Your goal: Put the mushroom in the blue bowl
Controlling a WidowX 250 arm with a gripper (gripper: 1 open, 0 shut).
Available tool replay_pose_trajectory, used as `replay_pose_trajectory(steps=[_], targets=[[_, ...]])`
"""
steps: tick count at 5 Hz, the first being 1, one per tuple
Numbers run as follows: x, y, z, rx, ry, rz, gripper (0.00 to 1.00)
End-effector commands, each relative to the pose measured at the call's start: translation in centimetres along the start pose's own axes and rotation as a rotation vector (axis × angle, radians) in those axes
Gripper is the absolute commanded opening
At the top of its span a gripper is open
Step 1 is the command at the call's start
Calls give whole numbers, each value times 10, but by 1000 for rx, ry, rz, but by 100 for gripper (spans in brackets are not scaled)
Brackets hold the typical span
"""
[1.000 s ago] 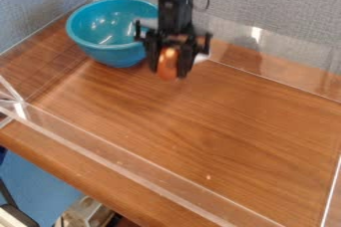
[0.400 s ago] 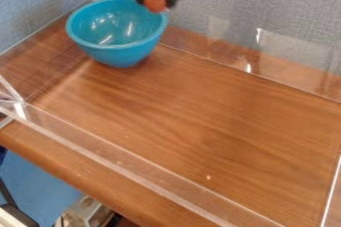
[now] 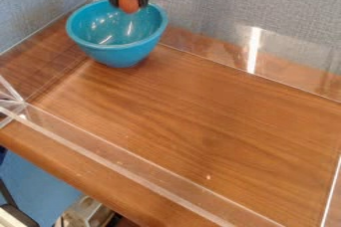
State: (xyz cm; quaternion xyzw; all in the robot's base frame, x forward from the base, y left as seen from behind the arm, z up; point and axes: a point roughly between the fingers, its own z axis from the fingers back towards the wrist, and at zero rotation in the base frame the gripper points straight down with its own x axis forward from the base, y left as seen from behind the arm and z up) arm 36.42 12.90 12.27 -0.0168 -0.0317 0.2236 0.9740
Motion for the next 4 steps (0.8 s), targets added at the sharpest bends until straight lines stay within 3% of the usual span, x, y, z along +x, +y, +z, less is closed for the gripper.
replay_pose_trajectory(steps=[1,2,3,4], targets=[[27,17,8,5,-64,34,0],[41,26,-10,15,-51,39,0],[39,25,-27,20,-39,9,0],[32,20,-33,23,-40,-37,100]])
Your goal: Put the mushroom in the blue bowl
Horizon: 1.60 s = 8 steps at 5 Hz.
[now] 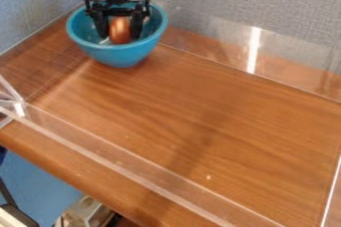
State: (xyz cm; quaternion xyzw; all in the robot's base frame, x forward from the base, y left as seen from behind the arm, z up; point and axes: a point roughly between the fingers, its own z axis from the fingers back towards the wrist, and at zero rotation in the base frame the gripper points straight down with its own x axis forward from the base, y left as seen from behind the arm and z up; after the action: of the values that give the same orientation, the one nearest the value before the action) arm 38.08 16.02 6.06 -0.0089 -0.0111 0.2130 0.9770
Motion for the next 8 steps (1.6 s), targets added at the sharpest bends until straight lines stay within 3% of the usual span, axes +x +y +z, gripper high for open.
replay_pose_trajectory(steps=[1,2,3,5,7,8], targets=[[3,-8,42,6,-95,8,100],[0,-12,51,11,-112,35,100],[9,-16,60,12,-134,21,100],[31,-19,52,27,-133,-3,100],[28,-36,56,47,-134,47,100],[23,-39,60,54,-135,7,100]])
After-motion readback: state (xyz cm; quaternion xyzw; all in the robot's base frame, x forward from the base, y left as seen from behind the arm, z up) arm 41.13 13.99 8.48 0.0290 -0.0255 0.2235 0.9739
